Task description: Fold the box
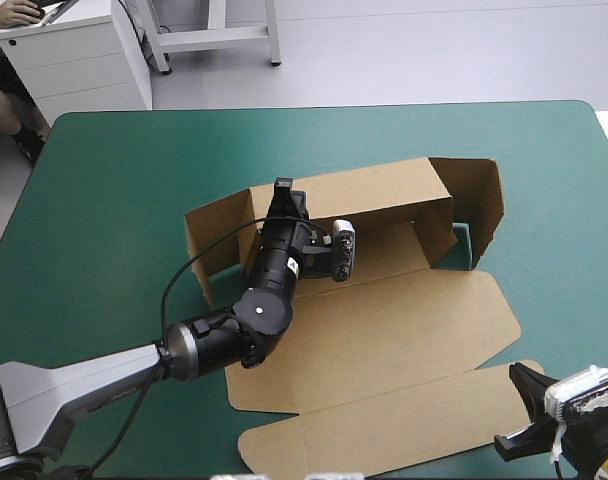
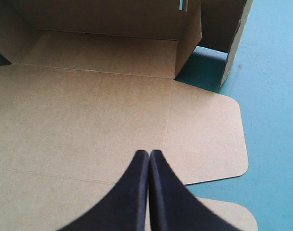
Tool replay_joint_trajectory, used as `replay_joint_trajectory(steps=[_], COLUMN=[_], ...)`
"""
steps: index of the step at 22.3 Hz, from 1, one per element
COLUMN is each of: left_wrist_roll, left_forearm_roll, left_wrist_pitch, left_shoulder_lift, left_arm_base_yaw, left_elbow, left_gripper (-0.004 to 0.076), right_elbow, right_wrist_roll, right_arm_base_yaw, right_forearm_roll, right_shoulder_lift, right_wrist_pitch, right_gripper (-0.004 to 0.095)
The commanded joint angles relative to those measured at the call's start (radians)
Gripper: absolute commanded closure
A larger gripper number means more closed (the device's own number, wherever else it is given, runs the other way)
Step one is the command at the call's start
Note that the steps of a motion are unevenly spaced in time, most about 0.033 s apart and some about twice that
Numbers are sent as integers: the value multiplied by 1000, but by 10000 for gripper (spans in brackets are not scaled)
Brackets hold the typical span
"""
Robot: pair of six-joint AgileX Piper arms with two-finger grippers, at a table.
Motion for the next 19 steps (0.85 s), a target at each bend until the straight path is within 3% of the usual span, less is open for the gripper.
replay_joint_trajectory(steps=[1, 9, 13, 16, 19], left_wrist_roll=[-54, -148, -127, -87, -87], left_forearm_roll=[75, 67, 64, 73, 155], left_wrist_pitch=[20, 17, -56, -192, -171], left_shoulder_lift=[-49, -58, -131, -210, -231], left_arm_base_yaw=[-7, -7, -7, -7, -3], left_elbow=[-27, -27, -24, 59, 141], left_gripper=[734, 734, 734, 734, 734], right_elbow=[-23, -23, -23, -23, -23], right_wrist_roll=[-8, -4, -2, -2, -2], right_arm_base_yaw=[-4, -4, -4, -4, -4], right_forearm_roll=[-5, -7, -7, -7, -7], right_shoulder_lift=[13, 13, 13, 13, 13], right_wrist_pitch=[-71, -71, -71, -71, -71], right_gripper=[928, 928, 927, 927, 927])
